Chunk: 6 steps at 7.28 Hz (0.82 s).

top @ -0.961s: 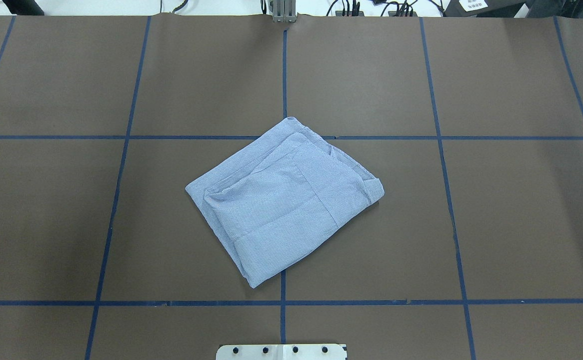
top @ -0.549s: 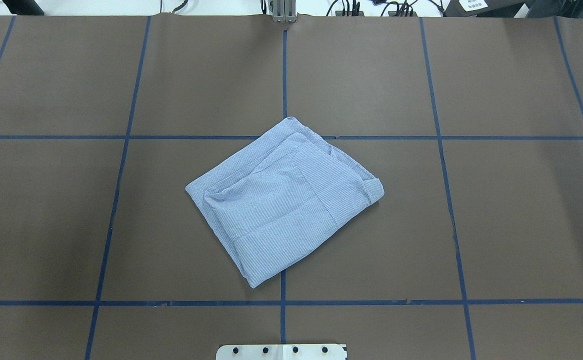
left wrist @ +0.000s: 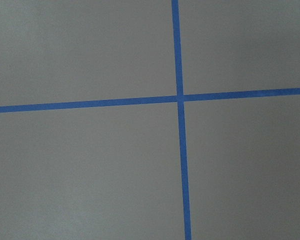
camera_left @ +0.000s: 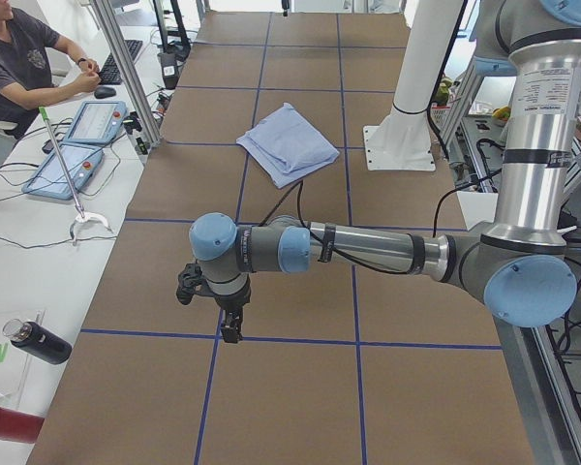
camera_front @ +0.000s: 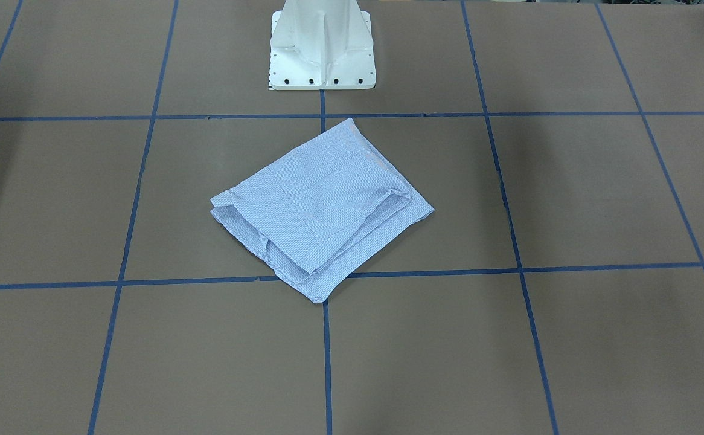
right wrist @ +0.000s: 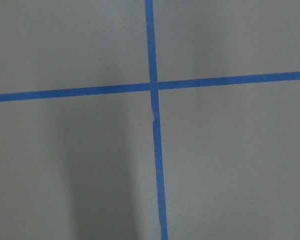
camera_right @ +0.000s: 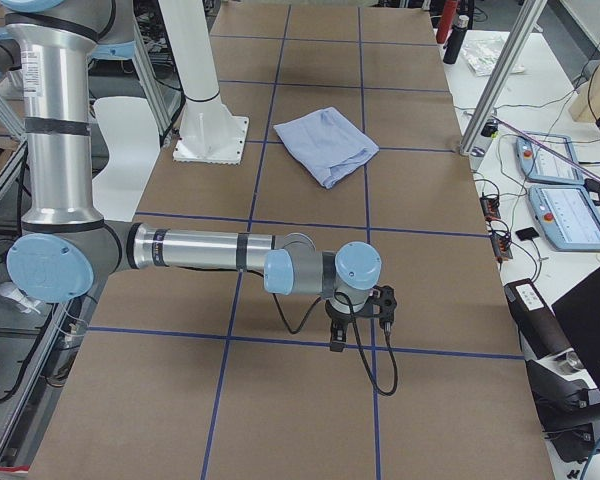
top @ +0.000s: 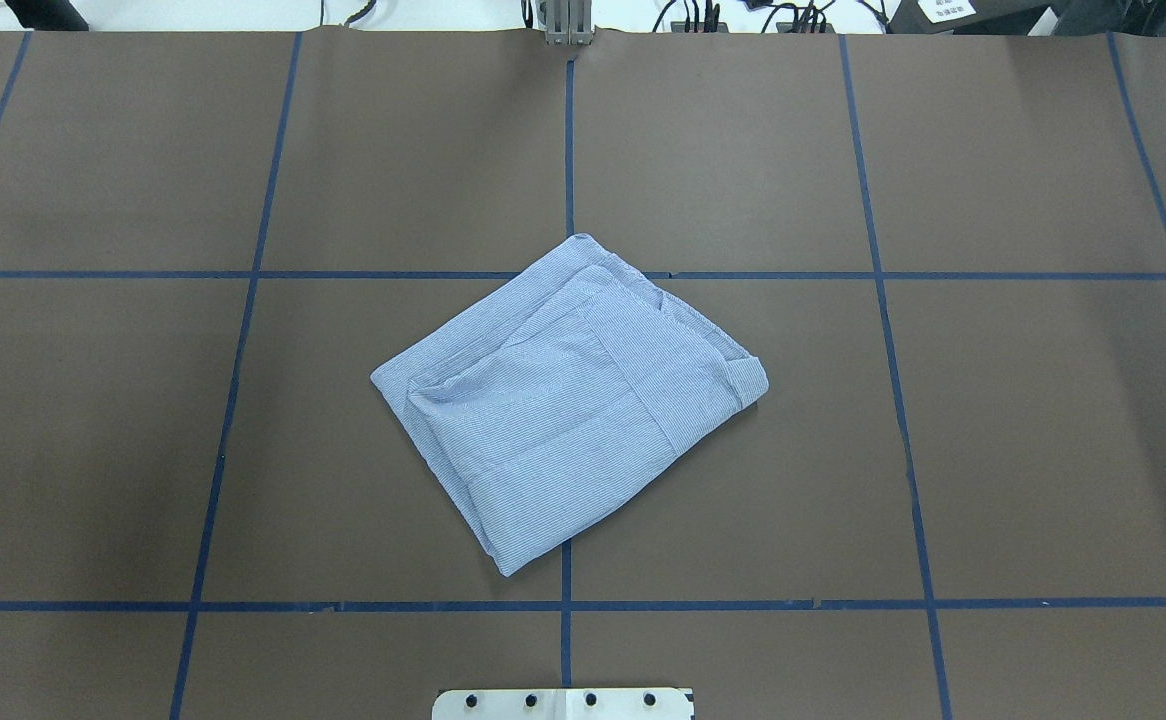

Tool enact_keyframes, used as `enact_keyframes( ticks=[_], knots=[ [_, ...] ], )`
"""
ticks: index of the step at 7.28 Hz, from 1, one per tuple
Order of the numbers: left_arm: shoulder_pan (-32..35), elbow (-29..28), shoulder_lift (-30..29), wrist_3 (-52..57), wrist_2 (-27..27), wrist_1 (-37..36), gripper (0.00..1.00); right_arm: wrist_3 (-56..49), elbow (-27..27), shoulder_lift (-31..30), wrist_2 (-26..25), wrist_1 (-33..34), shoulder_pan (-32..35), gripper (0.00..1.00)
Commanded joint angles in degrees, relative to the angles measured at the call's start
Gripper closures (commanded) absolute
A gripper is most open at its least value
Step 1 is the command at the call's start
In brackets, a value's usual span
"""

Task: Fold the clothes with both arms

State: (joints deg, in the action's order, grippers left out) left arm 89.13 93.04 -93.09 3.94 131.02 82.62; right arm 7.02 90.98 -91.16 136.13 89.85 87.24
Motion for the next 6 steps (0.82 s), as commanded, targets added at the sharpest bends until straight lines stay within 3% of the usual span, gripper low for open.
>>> enact_keyframes(
  ticks=[1, 6],
  knots=[
    [0.0, 0.4, -0.1, -0.1, -0.7, 0.0, 0.01, 1.8, 4.9, -0.4, -0.1, 5.7, 0.6, 0.0],
    [0.0, 0.4, -0.4, 0.0, -1.6, 0.0, 0.01, -1.4, 6.0, -2.3, -0.7, 4.1, 1.7, 0.0]
  ],
)
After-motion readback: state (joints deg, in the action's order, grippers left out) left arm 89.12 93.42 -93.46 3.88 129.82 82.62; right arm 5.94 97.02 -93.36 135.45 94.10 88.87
